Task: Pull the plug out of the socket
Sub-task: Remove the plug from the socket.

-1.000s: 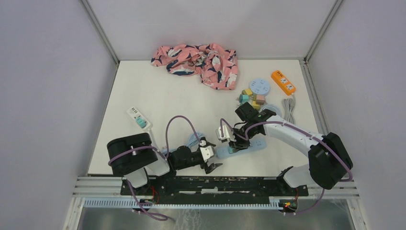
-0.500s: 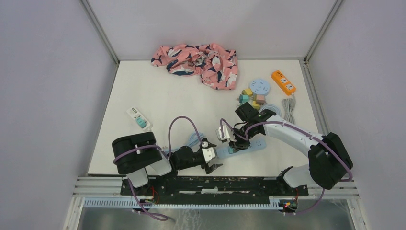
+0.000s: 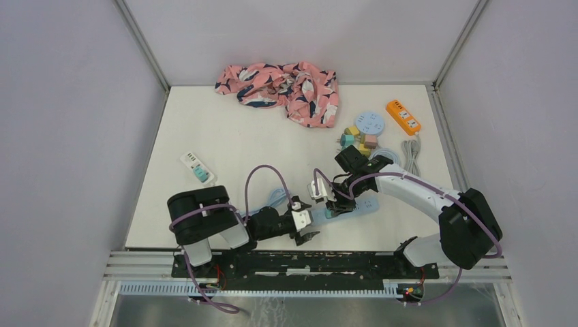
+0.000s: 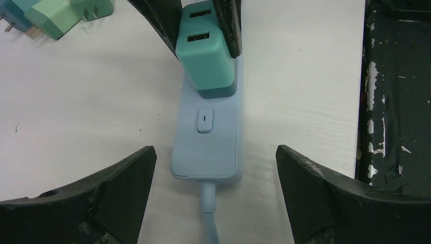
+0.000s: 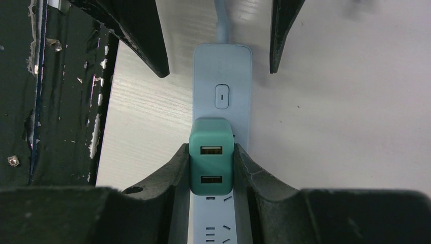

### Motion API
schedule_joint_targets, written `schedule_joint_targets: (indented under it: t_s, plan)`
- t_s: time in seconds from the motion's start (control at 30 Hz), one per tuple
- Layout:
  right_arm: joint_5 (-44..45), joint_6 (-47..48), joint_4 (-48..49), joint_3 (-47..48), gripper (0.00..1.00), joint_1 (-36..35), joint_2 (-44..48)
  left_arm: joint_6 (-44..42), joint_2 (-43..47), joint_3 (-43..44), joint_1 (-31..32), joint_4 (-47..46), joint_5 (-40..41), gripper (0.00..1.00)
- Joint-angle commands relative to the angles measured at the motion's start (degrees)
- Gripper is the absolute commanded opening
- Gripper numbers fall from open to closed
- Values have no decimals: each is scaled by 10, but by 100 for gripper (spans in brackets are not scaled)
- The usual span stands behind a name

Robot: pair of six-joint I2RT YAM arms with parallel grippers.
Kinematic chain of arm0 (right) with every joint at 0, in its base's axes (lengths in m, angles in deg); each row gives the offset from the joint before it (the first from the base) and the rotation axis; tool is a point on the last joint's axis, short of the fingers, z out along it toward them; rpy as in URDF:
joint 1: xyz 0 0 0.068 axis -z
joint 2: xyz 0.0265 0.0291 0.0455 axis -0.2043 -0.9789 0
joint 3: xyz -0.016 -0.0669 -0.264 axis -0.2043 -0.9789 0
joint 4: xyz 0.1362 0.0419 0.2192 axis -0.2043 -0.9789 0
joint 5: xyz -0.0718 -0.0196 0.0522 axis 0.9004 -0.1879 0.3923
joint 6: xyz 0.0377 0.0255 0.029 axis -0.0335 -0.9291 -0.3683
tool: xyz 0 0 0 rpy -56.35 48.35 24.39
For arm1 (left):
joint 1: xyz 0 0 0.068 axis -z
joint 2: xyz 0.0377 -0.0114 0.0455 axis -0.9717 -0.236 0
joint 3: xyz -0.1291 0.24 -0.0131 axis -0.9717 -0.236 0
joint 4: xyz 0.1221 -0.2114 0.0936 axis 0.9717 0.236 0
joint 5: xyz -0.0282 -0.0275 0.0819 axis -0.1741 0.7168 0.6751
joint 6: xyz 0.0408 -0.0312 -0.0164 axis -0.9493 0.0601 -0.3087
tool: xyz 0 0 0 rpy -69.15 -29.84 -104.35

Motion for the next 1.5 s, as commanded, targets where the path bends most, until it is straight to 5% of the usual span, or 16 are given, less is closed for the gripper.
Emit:
schedule_joint_targets:
  t_s: [0.0, 0.37, 0.6, 0.63, 0.87, 1.07, 1.27, 1.47]
  plan:
    - [-28, 12, -1, 23, 0, 2, 18, -28, -15, 25, 2, -31, 11, 92]
    - [-42, 26, 7, 10, 0, 2, 22, 13, -63, 45, -10, -62, -19, 64]
    - [-67, 36, 13, 0, 1, 1, 24, 33, -77, 44, -19, -73, -44, 6]
    - [-78, 29, 20, -4, 1, -1, 24, 35, -76, 43, -19, -74, -45, 3]
    - [-69, -95, 121, -7, 0, -4, 25, 42, -77, 41, -22, -74, -49, 3]
    - [-35, -4, 39, 6, 0, 49, 30, 62, -82, 28, -30, -93, -49, 3]
    - [-124, 140, -37, -17, 0, 44, 41, 70, -86, 28, -36, -102, -57, 3]
    - [-136, 36, 54, -18, 0, 6, 32, 73, -86, 29, -36, -97, -56, 3]
